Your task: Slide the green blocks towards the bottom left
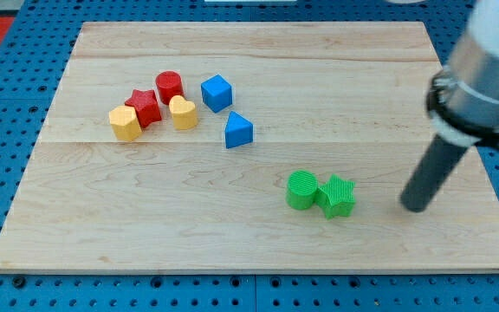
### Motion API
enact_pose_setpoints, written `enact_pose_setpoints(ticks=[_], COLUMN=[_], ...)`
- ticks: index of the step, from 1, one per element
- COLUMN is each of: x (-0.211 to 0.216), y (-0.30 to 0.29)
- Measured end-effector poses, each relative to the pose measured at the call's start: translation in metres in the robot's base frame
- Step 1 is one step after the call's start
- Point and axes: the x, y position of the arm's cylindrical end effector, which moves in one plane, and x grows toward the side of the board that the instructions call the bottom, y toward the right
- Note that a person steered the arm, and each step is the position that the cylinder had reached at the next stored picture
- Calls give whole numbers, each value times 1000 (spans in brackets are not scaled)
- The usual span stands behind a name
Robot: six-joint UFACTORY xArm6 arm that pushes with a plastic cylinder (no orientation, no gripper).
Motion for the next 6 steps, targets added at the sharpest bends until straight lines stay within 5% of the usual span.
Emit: enact_pose_setpoints(ticks=[3,4,5,6], x=[-60,-27,22,34], y=[-251,-250,-185,-231])
